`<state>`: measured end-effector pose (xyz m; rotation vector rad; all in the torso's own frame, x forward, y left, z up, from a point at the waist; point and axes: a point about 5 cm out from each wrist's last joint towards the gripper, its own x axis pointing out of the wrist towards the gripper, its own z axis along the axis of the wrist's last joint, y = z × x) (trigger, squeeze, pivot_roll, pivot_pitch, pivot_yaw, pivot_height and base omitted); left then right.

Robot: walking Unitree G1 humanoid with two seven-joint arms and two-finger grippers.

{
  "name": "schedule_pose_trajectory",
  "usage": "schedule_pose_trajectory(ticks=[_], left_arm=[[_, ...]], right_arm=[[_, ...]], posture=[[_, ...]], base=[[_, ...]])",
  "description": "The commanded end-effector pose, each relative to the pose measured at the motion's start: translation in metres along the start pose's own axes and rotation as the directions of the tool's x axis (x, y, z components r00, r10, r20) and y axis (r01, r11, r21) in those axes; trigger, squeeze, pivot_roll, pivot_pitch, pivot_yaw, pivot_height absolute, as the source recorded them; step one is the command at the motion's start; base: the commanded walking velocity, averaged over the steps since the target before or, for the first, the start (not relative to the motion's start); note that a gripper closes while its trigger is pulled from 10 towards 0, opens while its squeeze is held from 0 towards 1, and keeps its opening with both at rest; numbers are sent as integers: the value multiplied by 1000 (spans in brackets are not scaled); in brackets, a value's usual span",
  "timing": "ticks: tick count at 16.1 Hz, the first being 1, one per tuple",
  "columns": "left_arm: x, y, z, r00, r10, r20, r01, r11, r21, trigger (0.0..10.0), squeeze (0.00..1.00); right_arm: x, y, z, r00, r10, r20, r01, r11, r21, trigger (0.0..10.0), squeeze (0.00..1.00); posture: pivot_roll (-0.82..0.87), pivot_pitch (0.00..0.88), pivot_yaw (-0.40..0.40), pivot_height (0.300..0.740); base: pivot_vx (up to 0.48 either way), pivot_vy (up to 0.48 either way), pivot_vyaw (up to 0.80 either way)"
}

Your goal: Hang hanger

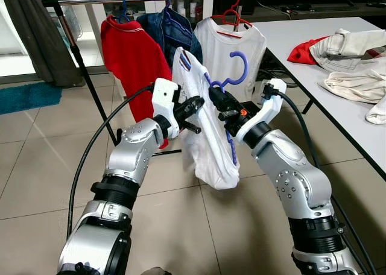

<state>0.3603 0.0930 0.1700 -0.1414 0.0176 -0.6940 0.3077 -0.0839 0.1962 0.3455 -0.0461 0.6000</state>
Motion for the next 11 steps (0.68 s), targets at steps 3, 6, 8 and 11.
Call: schedule_pose_trajectory(ticks=[3, 6, 8, 11], left_arm=[[-8, 1, 18, 994, 16, 105, -15, 1000, -10, 0, 0], [-16, -1, 24, 992, -4, 124, 5, 1000, -3, 0, 0], [-21, -2, 26, 992, -13, 129, 12, 1000, 9, 0, 0], [-25, -6, 19, 994, -3, 111, 1, 1000, 12, 0, 0]], right_arm=[[-1, -4, 4, 998, -55, 24, 56, 998, -23, 10000, 0], [-3, -24, -6, 975, -219, -36, 217, 975, -38, 10000, 0], [-7, -39, -12, 945, -321, -63, 320, 947, -29, 10000, 0], [-12, -51, -11, 899, -434, -51, 434, 901, -21, 10000, 0]], posture=[[-105, 0, 62, 740], [-105, 0, 63, 740], [-106, 0, 59, 740], [-108, 7, 43, 740]], base=[[0, 0, 0], [0, 0, 0], [0, 0, 0], [0, 0, 0]])
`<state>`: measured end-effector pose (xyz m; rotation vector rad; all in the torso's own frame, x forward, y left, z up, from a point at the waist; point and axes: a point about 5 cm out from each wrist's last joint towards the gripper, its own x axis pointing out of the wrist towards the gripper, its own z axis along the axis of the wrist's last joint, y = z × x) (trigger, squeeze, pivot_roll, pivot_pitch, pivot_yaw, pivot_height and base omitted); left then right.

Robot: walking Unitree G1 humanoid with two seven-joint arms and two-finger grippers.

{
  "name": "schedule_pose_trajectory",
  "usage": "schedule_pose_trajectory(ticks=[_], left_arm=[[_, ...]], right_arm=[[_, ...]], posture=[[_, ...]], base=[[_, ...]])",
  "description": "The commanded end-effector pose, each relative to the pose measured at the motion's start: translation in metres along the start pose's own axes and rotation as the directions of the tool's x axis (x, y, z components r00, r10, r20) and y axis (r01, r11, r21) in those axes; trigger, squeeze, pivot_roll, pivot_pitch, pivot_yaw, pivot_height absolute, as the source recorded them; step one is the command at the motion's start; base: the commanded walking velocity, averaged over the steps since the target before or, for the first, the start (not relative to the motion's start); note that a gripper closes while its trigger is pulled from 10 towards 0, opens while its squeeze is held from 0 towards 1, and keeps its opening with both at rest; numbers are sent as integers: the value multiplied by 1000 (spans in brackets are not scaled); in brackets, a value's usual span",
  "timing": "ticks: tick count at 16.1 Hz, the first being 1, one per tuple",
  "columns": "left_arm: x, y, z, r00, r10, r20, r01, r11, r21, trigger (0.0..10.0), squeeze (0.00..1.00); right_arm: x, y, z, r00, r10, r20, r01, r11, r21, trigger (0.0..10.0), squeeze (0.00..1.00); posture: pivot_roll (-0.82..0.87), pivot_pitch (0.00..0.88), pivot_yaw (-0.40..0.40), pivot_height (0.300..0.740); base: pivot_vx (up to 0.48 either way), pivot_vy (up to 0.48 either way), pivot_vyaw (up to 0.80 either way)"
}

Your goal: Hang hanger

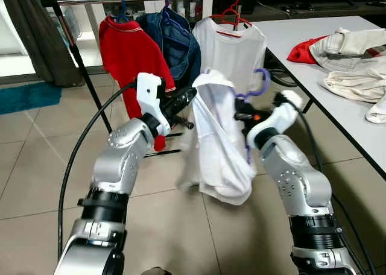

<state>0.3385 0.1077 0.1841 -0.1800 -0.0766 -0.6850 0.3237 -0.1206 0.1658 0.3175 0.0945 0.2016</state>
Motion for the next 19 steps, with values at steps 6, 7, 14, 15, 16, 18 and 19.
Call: schedule_pose_trajectory(ticks=[6, 7, 14, 15, 16, 18, 19], left_arm=[[-6, -12, -9, 999, -7, -46, 8, 1000, 23, 0, 0], [-6, -12, -11, 999, -1, -54, 2, 1000, 24, 0, 0], [-6, -12, -11, 997, 26, -70, -24, 999, 32, 0, 0], [-6, -12, -12, 997, 25, -71, -23, 999, 32, 0, 0], [-7, -12, -12, 997, 24, -72, -22, 999, 32, 0, 0], [-7, -15, -13, 997, 7, -82, -4, 1000, 30, 0, 0], [-7, -15, -13, 997, 3, -83, -1, 1000, 30, 0, 0]], right_arm=[[2, -35, 21, 915, -384, 126, 386, 922, 8, 10000, 0], [1, -38, 22, 897, -420, 136, 426, 905, -10, 10000, 0], [-19, 12, -69, 917, 20, -398, -127, 962, -244, 10000, 0], [-21, 6, -69, 918, -5, -397, -99, 966, -241, 10000, 0], [-22, 4, -68, 919, -15, -394, -88, 966, -242, 10000, 0], [-14, -9, -44, 959, -86, -269, 27, 976, -217, 10000, 0], [-12, -10, -39, 967, -89, -237, 39, 977, -209, 10000, 0]], posture=[[-112, 19, 25, 740], [-112, 19, 24, 740], [-99, 25, 17, 740], [-99, 25, 17, 740], [-101, 27, 21, 740], [-102, 30, 26, 740], [-101, 30, 27, 740]], base=[[0, 0, 0], [0, 0, 0], [0, 0, 0], [0, 0, 0], [0, 0, 0], [0, 0, 0], [0, 0, 0]])
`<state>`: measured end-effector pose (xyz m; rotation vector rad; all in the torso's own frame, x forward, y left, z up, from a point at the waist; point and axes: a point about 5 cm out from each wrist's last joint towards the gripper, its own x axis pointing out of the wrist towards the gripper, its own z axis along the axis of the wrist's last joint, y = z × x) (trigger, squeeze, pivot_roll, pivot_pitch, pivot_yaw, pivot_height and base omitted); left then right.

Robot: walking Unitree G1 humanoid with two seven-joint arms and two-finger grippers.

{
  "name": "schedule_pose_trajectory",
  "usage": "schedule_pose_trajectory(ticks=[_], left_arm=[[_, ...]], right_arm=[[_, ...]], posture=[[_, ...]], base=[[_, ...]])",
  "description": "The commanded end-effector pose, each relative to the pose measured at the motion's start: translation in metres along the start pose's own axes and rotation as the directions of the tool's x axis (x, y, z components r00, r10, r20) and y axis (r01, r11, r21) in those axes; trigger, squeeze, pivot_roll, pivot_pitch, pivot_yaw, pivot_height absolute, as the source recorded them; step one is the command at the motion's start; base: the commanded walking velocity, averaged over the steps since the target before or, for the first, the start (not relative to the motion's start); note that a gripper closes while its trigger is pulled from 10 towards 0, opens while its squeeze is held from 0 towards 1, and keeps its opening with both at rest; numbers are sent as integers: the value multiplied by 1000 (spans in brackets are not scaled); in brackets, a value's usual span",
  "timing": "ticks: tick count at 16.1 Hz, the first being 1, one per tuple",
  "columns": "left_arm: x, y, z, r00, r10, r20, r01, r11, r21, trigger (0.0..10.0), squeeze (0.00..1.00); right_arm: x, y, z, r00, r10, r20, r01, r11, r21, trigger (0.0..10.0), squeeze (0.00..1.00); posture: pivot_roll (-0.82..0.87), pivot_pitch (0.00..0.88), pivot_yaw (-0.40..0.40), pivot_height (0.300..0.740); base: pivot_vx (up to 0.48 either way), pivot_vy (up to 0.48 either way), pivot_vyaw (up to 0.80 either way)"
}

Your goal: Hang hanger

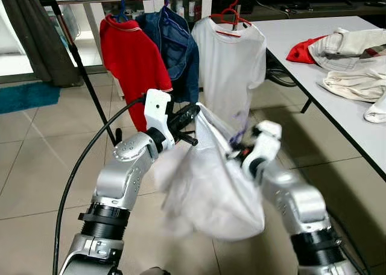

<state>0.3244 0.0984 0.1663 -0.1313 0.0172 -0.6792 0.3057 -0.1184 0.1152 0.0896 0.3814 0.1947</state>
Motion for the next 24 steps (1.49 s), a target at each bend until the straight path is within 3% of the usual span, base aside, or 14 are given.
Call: schedule_pose_trajectory(ticks=[1, 3, 5, 8, 10, 11, 12, 13, 16, 19, 20, 22, 24], left_arm=[[0, -3, 6, 1000, -27, 15, 26, 1000, 16, 0, 0], [0, -8, 5, 998, -59, 2, 59, 998, 13, 0, 0], [0, -8, 4, 999, -54, 0, 54, 998, 14, 0, 0], [1, 3, 1, 999, 44, -23, -43, 999, 33, 0, 0], [3, 7, 0, 996, 79, -36, -76, 995, 71, 0, 0], [3, 8, 1, 995, 91, -29, -89, 993, 77, 0, 0], [4, 11, 4, 993, 115, -13, -113, 990, 80, 0, 0], [4, 15, 7, 990, 143, 5, -143, 987, 78, 0, 0], [5, 22, 13, 982, 185, 33, -187, 979, 82, 0, 0], [6, 21, 12, 983, 180, 32, -182, 980, 84, 0, 0], [7, 19, 10, 986, 167, 27, -169, 982, 81, 0, 0], [10, 11, 5, 993, 118, 7, -118, 990, 83, 0, 0], [13, -2, -2, 999, 42, -30, -39, 995, 90, 0, 0]], right_arm=[[-1, -3, 23, 992, -31, 119, 26, 999, 42, 10000, 0], [-1, -6, 50, 960, -110, 256, 66, 982, 175, 10000, 0], [-4, -8, 78, 898, -162, 409, 59, 966, 252, 10000, 0], [-8, -3, 96, 851, -142, 506, 12, 968, 252, 10000, 0], [0, 10, 81, 908, -23, 418, -26, 993, 112, 10000, 0], [7, 17, 59, 958, 50, 283, -55, 998, 10, 10000, 0], [12, 16, 36, 988, 42, 151, -33, 998, -59, 10000, 0], [11, 10, 19, 998, 13, 67, -10, 999, -51, 10000, 0], [5, -6, 3, 1000, -29, 5, 29, 999, -24, 10000, 0], [3, -25, 15, 986, -160, 52, 159, 987, 37, 10000, 0], [2, -34, 30, 960, -246, 137, 229, 965, 126, 10000, 0], [-3, -40, 56, 914, -305, 269, 252, 943, 215, 10000, 0], [-6, -36, 75, 875, -304, 376, 221, 943, 248, 10000, 0]], posture=[[-99, 30, 28, 740], [-95, 28, 28, 740], [-92, 25, 27, 740], [-93, 22, 25, 740], [-95, 19, 22, 740], [-98, 19, 22, 740], [-98, 19, 21, 740], [-98, 18, 16, 740], [-102, 17, 17, 740], [-106, 13, 20, 740], [-108, 11, 20, 740], [-108, 4, 20, 740], [-108, 2, 20, 740]], base=[[0, 0, 0], [0, 0, 0], [0, 0, 0], [0, 0, 0], [0, 0, 0], [0, 0, 0], [0, 0, 0], [0, 0, 0], [0, 0, 0], [0, 0, 0], [0, 0, 0], [0, 0, 0], [0, 0, 0]])
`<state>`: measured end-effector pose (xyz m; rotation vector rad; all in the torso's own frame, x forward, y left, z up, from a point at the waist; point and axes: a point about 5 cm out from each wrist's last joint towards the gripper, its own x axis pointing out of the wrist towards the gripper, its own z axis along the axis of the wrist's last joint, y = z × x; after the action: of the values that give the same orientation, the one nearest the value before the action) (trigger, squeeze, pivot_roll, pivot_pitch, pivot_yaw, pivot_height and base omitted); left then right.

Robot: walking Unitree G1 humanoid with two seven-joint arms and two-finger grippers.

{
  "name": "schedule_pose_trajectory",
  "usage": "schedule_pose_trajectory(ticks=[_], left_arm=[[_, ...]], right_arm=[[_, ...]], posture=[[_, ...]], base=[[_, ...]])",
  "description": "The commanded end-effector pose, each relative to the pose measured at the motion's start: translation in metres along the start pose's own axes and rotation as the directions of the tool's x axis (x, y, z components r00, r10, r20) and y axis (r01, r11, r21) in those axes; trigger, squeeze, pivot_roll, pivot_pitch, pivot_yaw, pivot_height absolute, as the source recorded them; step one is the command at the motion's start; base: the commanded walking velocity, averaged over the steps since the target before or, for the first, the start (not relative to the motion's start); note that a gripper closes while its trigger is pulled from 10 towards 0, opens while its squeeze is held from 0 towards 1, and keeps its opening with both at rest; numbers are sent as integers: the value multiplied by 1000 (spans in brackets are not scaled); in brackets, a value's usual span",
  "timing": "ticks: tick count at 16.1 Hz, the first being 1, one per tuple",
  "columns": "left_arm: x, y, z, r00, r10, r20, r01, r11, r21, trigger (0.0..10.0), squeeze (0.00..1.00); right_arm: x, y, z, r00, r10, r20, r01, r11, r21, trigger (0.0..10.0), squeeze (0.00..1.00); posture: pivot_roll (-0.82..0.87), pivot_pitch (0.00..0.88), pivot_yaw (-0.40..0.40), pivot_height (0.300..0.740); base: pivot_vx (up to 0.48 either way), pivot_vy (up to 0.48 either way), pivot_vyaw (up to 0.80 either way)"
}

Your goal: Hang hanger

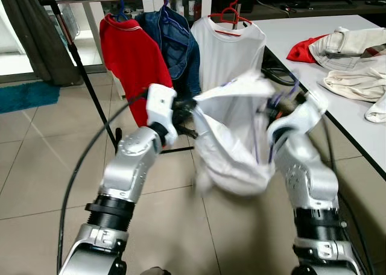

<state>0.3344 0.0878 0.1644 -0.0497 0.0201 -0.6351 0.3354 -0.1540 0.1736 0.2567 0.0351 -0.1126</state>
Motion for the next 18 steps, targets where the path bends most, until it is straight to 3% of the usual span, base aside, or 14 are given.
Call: schedule_pose_trajectory(ticks=[1, 5, 8, 10, 11, 12, 13, 14, 18], left_arm=[[-1, -4, -2, 1000, -22, -16, 23, 1000, 14, 0, 0], [1, -12, -17, 994, -65, -85, 67, 998, 15, 0, 0], [2, -17, -24, 990, -88, -114, 90, 996, 12, 0, 0], [2, -19, -25, 989, -94, -118, 96, 995, 11, 0, 0], [4, -18, -24, 991, -82, -109, 84, 996, 15, 0, 0], [5, -16, -23, 992, -70, -101, 72, 997, 16, 0, 0], [6, -14, -19, 995, -48, -84, 50, 999, 20, 0, 0], [6, -9, -16, 998, -21, -67, 22, 1000, 21, 0, 0], [6, 5, -10, 997, 74, -28, -74, 997, 21, 0, 0]], right_arm=[[0, 0, 14, 997, -6, 78, 4, 1000, 29, 10000, 0], [-3, 21, 37, 967, 59, 247, -85, 992, 96, 10000, 0], [-3, 28, 42, 953, 97, 286, -123, 990, 74, 10000, 0], [-1, 35, 39, 955, 147, 259, -162, 986, 38, 10000, 0], [-1, 57, -7, 929, 360, -85, -370, 909, -192, 10000, 0], [-6, 56, -29, 892, 397, -217, -446, 849, -282, 10000, 0], [-16, 50, -53, 856, 388, -343, -491, 817, -302, 10000, 0], [-22, 43, -62, 856, 358, -372, -458, 859, -228, 10000, 0], [-31, 12, -75, 835, 269, -479, -431, 862, -267, 10000, 0]], posture=[[-107, 0, 20, 740], [-112, 0, 19, 740], [-112, 0, 15, 740], [-114, 0, 15, 740], [-118, 0, 16, 740], [-115, 0, 13, 740], [-112, 0, 8, 740], [-111, 0, 7, 740], [-116, 0, 12, 740]], base=[[0, 0, 0], [0, 0, 0], [0, 0, 0], [0, 0, 0], [0, 0, 0], [0, 0, 0], [0, 0, 0], [0, 0, 0], [0, 0, 0]])
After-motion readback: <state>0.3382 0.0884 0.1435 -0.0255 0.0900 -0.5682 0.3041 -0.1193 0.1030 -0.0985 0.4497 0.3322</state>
